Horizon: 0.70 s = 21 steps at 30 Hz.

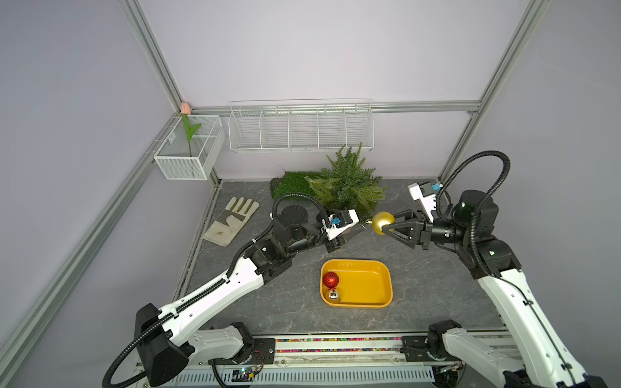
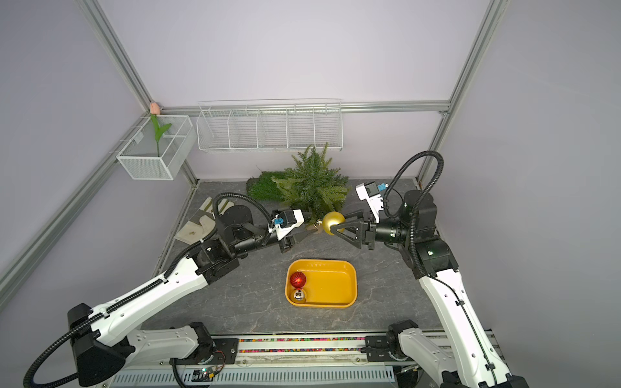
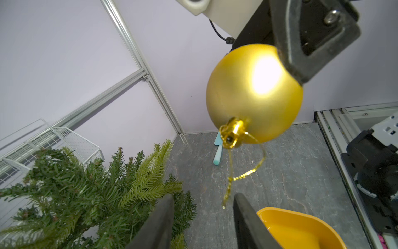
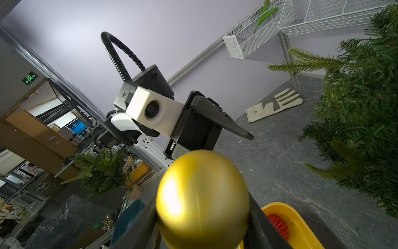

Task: Decorate the small christmas tree with ornaments
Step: Hang an ornament on the christmas tree.

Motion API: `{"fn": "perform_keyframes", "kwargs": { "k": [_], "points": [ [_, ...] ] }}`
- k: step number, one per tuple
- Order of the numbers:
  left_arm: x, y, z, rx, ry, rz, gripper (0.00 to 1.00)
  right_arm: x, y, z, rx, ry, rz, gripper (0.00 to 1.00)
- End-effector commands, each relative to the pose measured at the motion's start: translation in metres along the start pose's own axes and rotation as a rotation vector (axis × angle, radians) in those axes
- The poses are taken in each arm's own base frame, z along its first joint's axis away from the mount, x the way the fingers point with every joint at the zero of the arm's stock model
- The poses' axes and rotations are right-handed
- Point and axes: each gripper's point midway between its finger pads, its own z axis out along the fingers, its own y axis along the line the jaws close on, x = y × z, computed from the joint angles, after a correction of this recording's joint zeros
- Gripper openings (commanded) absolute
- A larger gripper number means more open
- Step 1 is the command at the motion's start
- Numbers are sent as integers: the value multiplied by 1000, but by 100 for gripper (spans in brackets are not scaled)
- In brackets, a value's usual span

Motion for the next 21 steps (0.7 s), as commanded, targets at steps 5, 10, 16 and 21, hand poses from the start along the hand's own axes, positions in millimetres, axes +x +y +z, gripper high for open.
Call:
{"fn": "perform_keyframes", "kwargs": {
  "k": [5, 10, 16, 21],
  "points": [
    [-10, -7, -1, 58, -24, 13, 23, 2, 7, -4, -7, -1, -39, 48],
    [-13, -4, -1, 48, -25, 14, 20, 4, 3, -5, 16, -3, -34, 47],
    [-17, -2, -1, 45, -32, 6, 43, 5, 2, -5, 23, -7, -36, 47],
    [-22, -5, 0, 66, -54, 2, 43, 6, 2, -5, 24, -6, -38, 47]
  ]
}}
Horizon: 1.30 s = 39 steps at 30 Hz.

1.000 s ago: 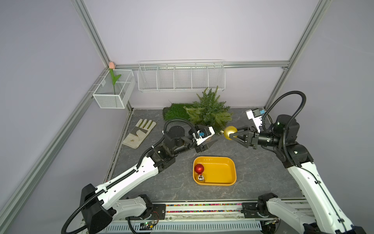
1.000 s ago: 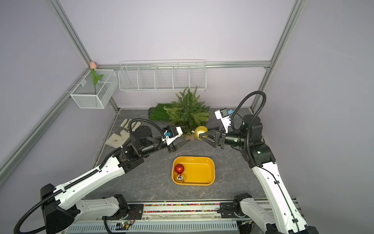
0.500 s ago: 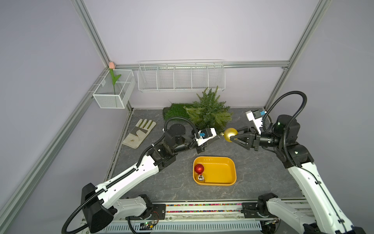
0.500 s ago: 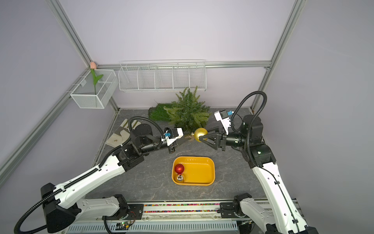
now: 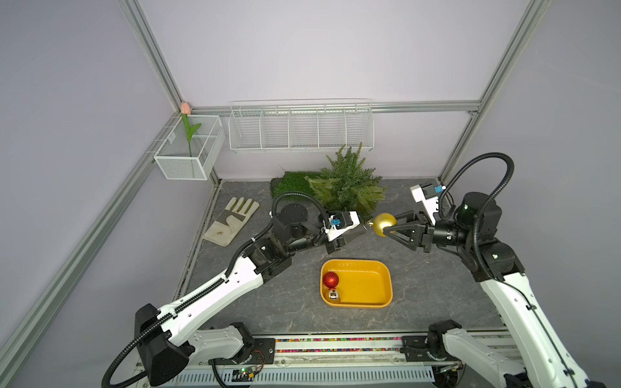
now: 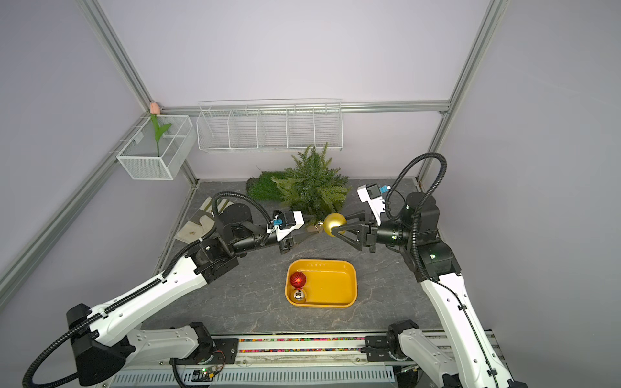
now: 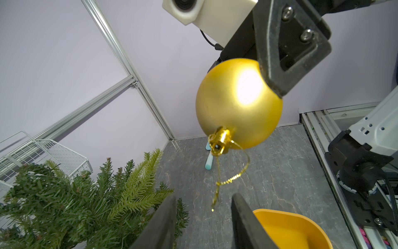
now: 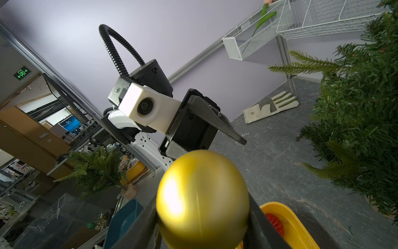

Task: Decorate the small christmas tree with ornaments
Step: Hang an ornament on the christmas tree.

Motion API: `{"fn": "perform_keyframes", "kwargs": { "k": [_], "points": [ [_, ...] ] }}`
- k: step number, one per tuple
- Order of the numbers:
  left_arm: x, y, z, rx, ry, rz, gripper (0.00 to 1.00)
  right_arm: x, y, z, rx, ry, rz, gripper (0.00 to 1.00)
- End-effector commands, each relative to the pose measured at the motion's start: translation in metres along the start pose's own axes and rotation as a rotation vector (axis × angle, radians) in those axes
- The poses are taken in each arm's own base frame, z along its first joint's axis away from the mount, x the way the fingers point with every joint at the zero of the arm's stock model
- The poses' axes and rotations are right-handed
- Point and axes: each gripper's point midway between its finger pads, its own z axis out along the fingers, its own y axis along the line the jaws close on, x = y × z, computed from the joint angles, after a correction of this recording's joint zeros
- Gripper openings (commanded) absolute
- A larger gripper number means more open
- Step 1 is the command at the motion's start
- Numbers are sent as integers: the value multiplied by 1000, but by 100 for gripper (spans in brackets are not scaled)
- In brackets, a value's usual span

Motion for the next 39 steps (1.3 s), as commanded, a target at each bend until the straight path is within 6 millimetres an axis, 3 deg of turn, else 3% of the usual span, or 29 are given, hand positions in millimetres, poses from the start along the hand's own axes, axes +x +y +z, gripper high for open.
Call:
{"fn": "perform_keyframes", "kwargs": {
  "k": [1, 10, 19, 26, 30, 35, 37, 39],
  "points": [
    [-14, 3, 2, 15, -35, 2, 42, 4, -2, -2, 9, -1, -12, 47],
    [-16, 9, 5, -6, -34, 1, 26, 5, -5, -4, 23, -1, -12, 47],
    [-18, 8, 10, 16, -34, 12, 29, 7, -10, -5, 38, 1, 0, 46],
    [-15, 8, 15, 30, -21, 15, 19, 2, -15, -14, 81, -27, -5, 46],
    [-9, 11, 19, 18, 0, 28, 27, -1, -20, -18, 107, -41, -2, 46],
    [-7, 17, 26, 21, 36, 56, 9, -2, -25, -21, 125, -50, 4, 46],
    [-9, 18, 28, 20, 34, 63, 9, -2, -26, -21, 128, -51, 7, 46],
    [-11, 20, 29, 16, 30, 65, 20, -1, -27, -21, 131, -52, 6, 46]
  ]
}}
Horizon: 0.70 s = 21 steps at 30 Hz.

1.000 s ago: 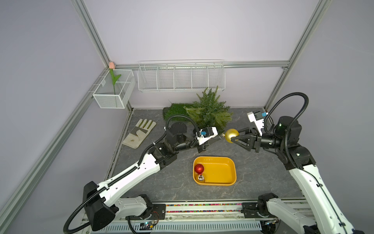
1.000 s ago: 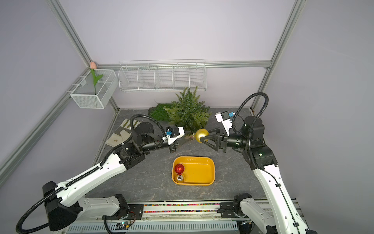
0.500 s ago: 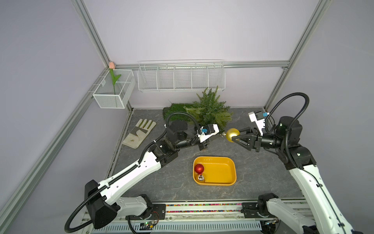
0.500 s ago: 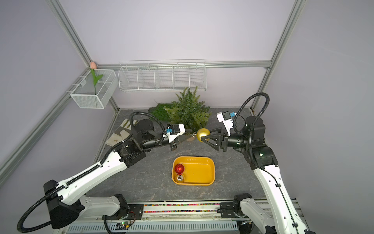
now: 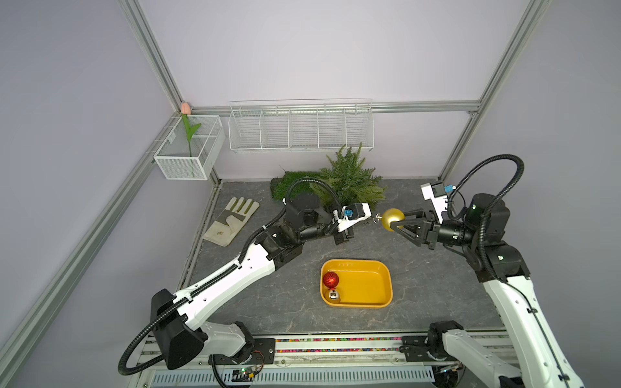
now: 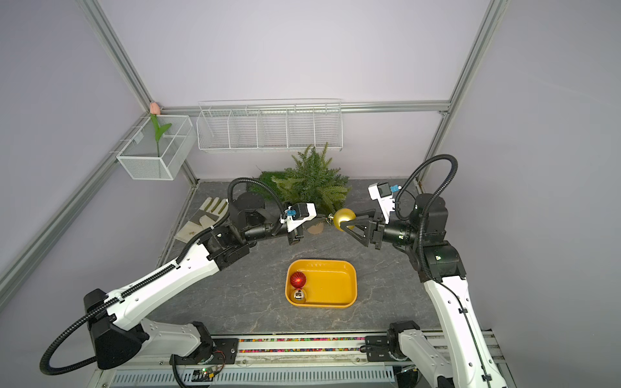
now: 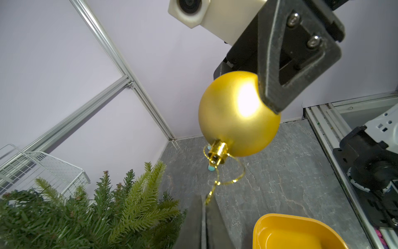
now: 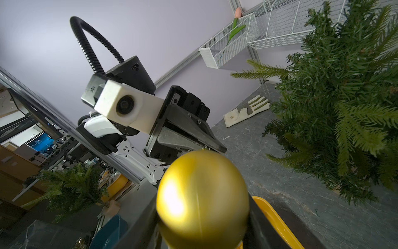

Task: Decorate the small christmas tree with ornaments
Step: Hang an ornament on the christmas tree.

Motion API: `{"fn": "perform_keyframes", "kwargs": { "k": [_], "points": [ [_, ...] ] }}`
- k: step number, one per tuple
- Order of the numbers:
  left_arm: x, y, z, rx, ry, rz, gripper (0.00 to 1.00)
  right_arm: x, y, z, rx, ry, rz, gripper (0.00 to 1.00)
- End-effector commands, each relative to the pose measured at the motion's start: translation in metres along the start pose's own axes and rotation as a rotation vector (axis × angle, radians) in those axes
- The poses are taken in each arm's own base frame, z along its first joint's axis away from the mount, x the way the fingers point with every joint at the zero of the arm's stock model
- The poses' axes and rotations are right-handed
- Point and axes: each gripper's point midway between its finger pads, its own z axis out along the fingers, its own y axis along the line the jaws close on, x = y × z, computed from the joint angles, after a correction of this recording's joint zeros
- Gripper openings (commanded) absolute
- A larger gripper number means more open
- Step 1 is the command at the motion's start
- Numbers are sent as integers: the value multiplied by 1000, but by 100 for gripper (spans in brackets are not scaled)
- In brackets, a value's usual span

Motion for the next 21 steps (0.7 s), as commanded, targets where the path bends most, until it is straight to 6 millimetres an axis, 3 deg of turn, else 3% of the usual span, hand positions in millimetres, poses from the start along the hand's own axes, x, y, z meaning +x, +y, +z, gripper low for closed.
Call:
{"fn": "perform_keyframes", "kwargs": {
  "k": [1, 5, 18, 21],
  "points": [
    [-7, 7, 0, -12, -3, 33, 25, 4, -3, -2, 11, -1, -8, 46],
    [-7, 5, 0, -6, -5, 37, 36, 3, -4, -3, 19, -7, -9, 46],
    [-12, -3, 3, 47, -33, 37, 42, 3, -3, -4, 12, -11, -9, 46],
    [-14, 2, 3, 22, -36, 36, 36, 4, -4, -4, 14, -8, -6, 46]
  ]
}}
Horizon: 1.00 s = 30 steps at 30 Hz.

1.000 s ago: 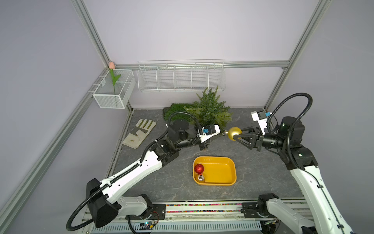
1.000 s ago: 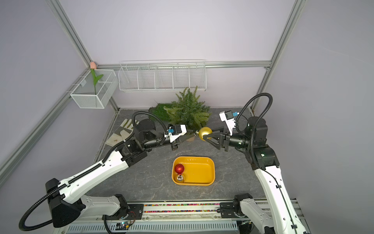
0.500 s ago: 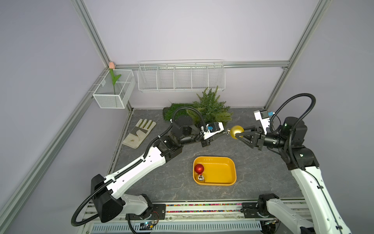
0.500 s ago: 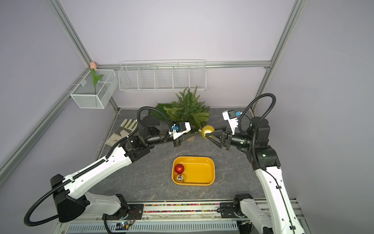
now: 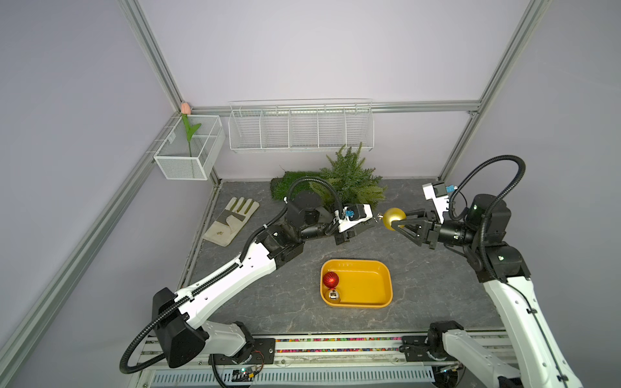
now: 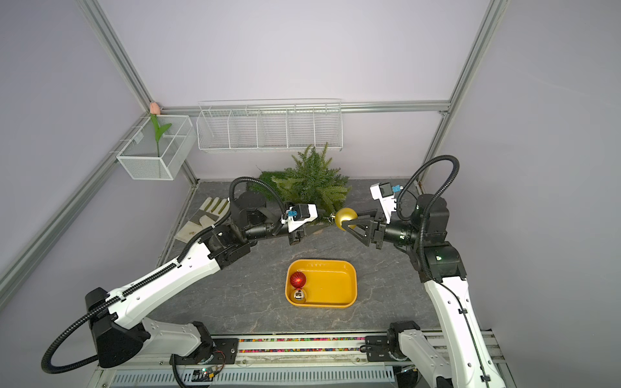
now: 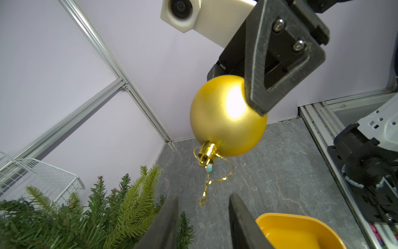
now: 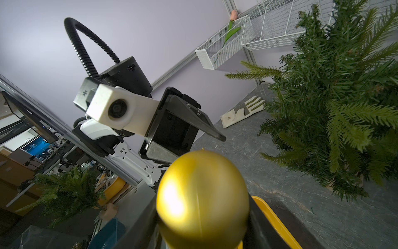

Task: Decorate the small christmas tree with ornaments
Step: Hang an ornament on the christmas tree.

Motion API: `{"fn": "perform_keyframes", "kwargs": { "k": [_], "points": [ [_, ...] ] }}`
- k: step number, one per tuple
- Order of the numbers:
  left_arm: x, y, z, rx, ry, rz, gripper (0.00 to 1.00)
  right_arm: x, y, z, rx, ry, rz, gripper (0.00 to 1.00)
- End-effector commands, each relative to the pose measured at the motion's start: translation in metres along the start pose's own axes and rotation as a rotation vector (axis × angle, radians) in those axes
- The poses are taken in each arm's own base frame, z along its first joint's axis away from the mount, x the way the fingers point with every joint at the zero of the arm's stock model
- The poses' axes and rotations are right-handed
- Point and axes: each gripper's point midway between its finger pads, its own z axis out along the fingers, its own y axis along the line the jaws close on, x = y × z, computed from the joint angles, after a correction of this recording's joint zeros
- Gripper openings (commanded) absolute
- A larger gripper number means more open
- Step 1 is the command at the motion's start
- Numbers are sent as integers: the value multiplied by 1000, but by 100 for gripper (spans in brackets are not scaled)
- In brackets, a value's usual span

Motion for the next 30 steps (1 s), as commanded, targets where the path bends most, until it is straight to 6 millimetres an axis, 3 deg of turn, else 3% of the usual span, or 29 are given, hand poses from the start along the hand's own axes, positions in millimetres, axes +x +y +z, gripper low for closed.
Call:
{"fn": "perform_keyframes", "kwargs": {
  "k": [1, 10, 22, 30],
  "points": [
    [-15, 9, -1, -21, -31, 21, 35, 5, 0, -2, -3, 2, -10, 46],
    [-17, 9, 3, -6, -30, 25, 28, 6, -2, -1, 3, 6, -8, 46],
    [-12, 10, 5, -7, -9, 37, 11, 6, -6, -2, 32, 1, -12, 46],
    [-2, 29, 26, -41, 54, 82, 9, -1, -38, -3, 162, -23, 3, 46]
  ]
}}
